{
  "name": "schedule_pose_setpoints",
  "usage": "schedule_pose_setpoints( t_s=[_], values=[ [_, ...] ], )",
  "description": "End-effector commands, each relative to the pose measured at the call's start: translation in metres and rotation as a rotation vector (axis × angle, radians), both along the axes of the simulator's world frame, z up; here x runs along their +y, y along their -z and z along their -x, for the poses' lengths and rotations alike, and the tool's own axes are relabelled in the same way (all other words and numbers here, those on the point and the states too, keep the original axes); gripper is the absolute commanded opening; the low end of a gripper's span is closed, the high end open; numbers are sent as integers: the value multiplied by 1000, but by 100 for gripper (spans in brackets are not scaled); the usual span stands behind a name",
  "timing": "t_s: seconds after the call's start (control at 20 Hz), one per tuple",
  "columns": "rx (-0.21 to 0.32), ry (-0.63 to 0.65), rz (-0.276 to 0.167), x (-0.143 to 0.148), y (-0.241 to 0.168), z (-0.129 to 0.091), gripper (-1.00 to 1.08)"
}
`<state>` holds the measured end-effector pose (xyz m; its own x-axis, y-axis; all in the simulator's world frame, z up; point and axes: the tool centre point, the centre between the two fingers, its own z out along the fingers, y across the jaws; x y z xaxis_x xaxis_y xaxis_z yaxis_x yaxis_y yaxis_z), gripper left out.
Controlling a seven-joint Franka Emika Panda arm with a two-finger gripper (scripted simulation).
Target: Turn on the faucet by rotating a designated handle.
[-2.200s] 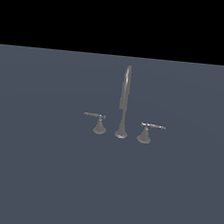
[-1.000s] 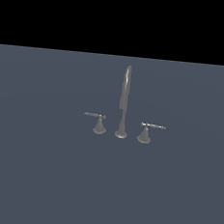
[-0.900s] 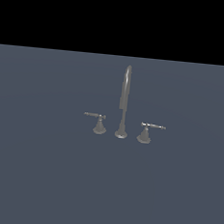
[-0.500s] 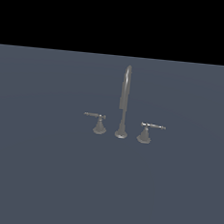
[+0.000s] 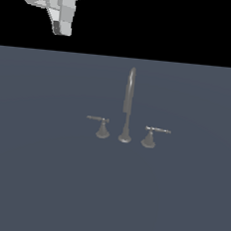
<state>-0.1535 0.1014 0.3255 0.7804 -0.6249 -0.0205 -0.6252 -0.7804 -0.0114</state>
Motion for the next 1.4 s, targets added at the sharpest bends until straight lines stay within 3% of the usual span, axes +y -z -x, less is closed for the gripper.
schedule_pose_setpoints(
  t_s=[0.0,1.35],
  values=[
    [0,55,-1,5,14,-10,-100],
    [1,580,7,17,143,-115,-100]
  ],
)
